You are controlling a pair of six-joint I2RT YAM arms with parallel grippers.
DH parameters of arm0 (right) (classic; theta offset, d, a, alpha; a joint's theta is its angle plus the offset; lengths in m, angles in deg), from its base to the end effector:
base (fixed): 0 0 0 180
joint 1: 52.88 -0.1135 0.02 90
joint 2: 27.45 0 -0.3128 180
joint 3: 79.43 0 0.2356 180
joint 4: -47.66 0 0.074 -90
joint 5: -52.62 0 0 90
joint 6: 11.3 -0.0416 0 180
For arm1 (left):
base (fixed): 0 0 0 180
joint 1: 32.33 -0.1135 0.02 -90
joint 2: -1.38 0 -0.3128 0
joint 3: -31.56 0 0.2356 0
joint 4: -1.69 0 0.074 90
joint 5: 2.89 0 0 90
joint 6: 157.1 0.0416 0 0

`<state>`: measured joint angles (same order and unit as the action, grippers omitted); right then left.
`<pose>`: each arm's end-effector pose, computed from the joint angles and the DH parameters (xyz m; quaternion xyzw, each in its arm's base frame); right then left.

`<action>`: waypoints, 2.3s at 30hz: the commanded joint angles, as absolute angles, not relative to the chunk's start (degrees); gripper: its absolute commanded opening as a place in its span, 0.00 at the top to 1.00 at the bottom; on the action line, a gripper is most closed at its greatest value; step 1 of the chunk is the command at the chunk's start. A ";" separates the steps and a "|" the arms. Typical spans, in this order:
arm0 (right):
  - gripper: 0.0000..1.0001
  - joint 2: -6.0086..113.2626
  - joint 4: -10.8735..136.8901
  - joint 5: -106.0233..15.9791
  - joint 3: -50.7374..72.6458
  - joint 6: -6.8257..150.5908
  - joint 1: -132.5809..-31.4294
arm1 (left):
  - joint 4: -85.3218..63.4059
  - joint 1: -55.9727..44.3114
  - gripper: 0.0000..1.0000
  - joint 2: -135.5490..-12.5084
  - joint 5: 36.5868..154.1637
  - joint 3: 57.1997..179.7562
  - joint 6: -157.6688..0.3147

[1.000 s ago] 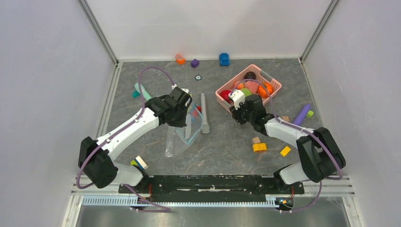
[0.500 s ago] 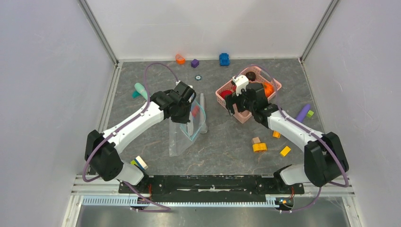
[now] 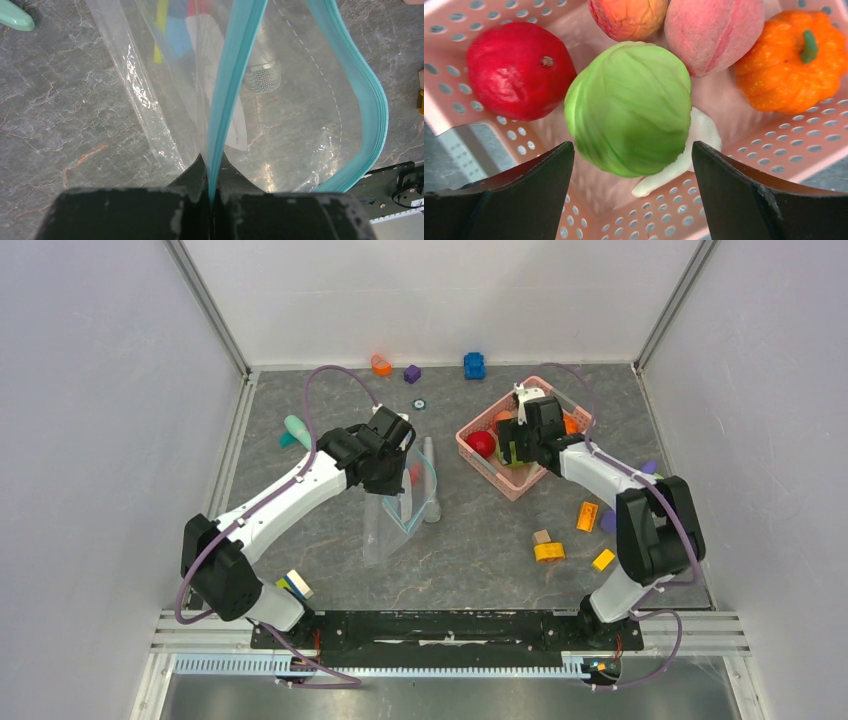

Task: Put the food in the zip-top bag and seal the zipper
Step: Pick up the fake vegetable from the bin, then place the fake vegetable in the zipper food storage bag.

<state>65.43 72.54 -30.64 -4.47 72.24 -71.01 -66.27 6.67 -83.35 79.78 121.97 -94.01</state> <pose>0.3289 0.1026 0.2751 -0.0696 0.9124 0.0325 0.4020 0.2204 -0.1717 0.3463 0.0868 0.9651 -0.0780 0.2344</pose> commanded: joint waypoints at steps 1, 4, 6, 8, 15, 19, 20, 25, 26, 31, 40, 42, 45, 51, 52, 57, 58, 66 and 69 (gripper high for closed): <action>0.10 69.25 71.73 -29.86 -0.47 71.49 -70.54 | -64.80 6.34 0.98 -82.71 80.88 121.94 -94.44; 0.27 70.79 71.05 -30.22 -0.31 71.55 -70.50 | -64.83 6.34 0.98 -82.20 80.82 121.44 -94.39; 0.46 70.39 70.37 -30.11 -0.87 71.25 -70.54 | -64.58 6.34 0.98 -81.66 80.75 120.92 -94.50; 0.65 69.07 69.35 -29.39 -2.08 71.27 -70.55 | -64.15 6.34 0.98 -81.04 80.64 120.33 -94.47; 1.00 60.13 65.44 -28.46 -6.87 72.73 -70.53 | -63.18 6.34 0.98 -79.01 81.11 118.86 -94.58; 1.00 53.51 62.03 -28.38 -10.24 73.87 -70.54 | -63.17 6.32 0.98 -78.72 81.20 118.47 -94.67; 1.00 51.22 60.53 -28.69 -11.35 74.26 -70.54 | -63.16 6.34 0.98 -78.63 81.19 118.39 -94.68; 1.00 41.24 55.48 -35.61 -16.61 76.37 -70.54 | -63.15 6.25 0.98 -78.24 80.65 118.09 -94.85; 1.00 39.59 54.62 -38.73 -17.48 76.77 -70.54 | -63.16 6.28 0.98 -78.14 80.64 118.11 -94.81; 1.00 31.33 50.49 -61.57 -21.56 77.05 -70.85 | -63.20 6.25 0.98 -78.12 80.75 118.03 -94.91; 1.00 25.76 46.85 -86.39 -23.56 80.51 -78.80 | -62.60 6.25 0.98 -78.10 82.08 117.59 -94.89; 1.00 26.26 47.49 -90.76 -23.10 82.31 -80.46 | -62.52 6.25 0.98 -77.98 82.21 117.59 -94.81; 1.00 27.35 48.59 -93.60 -22.85 84.60 -82.64 | -62.54 6.25 0.98 -77.60 82.20 117.61 -94.61; 1.00 31.26 49.15 -91.14 -21.15 85.95 -87.27 | -62.54 6.26 0.98 -76.77 82.00 117.83 -94.28; 1.00 32.26 48.67 -90.06 -20.71 85.29 -87.99 | -62.54 6.25 0.98 -76.71 82.07 117.76 -94.28; 1.00 36.92 45.76 -82.03 -18.23 80.23 -89.72 | -62.46 6.25 0.98 -76.60 82.67 117.76 -94.22; 1.00 37.33 44.24 -80.91 -18.10 78.91 -89.95 | -62.35 6.25 0.98 -76.54 82.78 117.69 -94.23; 1.00 41.36 36.85 -75.62 -18.03 71.56 -92.54 | -61.86 6.23 0.98 -76.19 84.12 117.67 -94.12; 1.00 42.48 42.74 -66.31 -17.09 73.33 -92.81 | -61.51 6.18 0.98 -75.84 85.01 117.59 -93.94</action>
<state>41.01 44.02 -79.07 -21.22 73.75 -91.79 -64.00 5.36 -77.65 81.40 117.46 -93.99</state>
